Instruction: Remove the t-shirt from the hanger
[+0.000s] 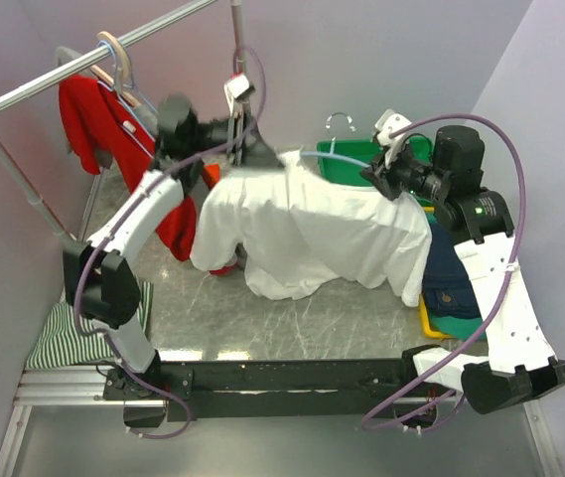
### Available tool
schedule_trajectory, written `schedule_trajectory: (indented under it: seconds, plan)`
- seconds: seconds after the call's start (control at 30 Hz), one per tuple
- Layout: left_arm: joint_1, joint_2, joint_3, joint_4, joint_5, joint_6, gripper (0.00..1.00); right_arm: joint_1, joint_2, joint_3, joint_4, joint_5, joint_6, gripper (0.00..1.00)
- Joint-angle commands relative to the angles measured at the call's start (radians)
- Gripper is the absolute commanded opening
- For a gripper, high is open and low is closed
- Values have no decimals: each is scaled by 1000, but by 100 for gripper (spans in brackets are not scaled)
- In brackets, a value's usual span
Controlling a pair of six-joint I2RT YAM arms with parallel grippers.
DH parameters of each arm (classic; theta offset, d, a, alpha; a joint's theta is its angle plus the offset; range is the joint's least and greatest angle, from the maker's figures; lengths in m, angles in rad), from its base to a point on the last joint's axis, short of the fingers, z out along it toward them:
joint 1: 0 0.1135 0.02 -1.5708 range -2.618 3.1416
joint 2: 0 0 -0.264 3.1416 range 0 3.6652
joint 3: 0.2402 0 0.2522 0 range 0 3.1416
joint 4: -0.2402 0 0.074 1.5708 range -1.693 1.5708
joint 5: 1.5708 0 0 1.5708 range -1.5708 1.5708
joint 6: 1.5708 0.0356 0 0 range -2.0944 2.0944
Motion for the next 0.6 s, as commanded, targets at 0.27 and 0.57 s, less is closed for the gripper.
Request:
schedule_trajectory:
  seconds: [0.27, 0.57]
  plan:
    - [-112, -90, 394, -1472, -864, 1191, 44, -68, -3, 33, 263, 213, 192, 0]
    - [-116, -121, 398, -1502, -1001, 1238, 60, -70, -37, 62, 194, 207, 129, 0]
